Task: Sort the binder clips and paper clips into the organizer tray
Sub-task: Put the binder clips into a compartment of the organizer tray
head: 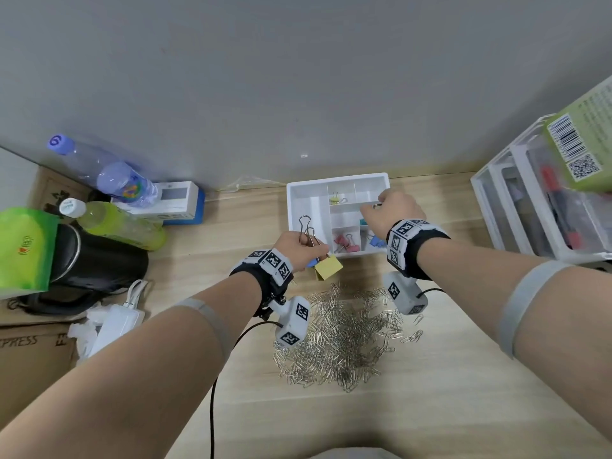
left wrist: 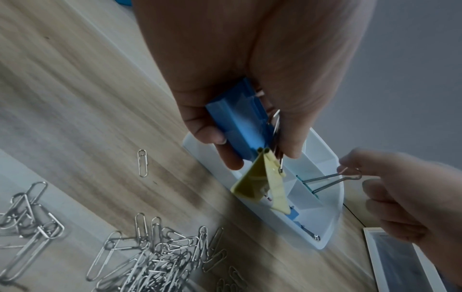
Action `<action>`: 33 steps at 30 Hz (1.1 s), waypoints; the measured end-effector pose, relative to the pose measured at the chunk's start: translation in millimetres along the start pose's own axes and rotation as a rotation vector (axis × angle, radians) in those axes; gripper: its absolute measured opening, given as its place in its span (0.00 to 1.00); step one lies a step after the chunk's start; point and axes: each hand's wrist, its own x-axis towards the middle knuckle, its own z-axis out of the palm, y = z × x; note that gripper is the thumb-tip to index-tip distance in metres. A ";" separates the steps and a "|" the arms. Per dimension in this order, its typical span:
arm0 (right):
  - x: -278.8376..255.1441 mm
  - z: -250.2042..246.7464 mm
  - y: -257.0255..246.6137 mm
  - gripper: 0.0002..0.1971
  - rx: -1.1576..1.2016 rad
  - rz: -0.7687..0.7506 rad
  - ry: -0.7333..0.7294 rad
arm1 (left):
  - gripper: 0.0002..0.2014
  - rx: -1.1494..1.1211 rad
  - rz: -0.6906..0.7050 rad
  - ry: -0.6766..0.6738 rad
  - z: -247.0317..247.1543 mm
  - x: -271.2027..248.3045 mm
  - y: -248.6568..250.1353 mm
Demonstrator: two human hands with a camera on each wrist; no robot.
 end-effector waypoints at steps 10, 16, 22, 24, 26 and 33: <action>-28.0 -2.8 -26.4 0.07 0.196 -0.365 -0.266 | 0.22 -0.028 -0.014 0.051 -2.3 -14.9 13.2; -46.1 18.4 -30.5 0.12 0.162 -0.375 -0.517 | 0.20 -0.098 -0.013 0.054 -5.0 -23.7 15.5; -53.1 18.2 -29.7 0.12 0.132 -0.364 -0.532 | 0.18 -0.064 -0.012 0.016 -7.7 -35.2 18.2; -52.6 17.1 -27.6 0.08 0.151 -0.347 -0.529 | 0.14 -0.154 -0.027 -0.040 -8.2 -40.4 23.4; -50.0 13.9 -26.6 0.08 0.166 -0.352 -0.506 | 0.09 -0.255 -0.057 -0.041 -10.0 -41.1 27.7; -23.7 -25.8 -32.7 0.07 0.208 -0.337 -0.201 | 0.07 -0.309 0.015 0.026 -10.1 -25.1 37.9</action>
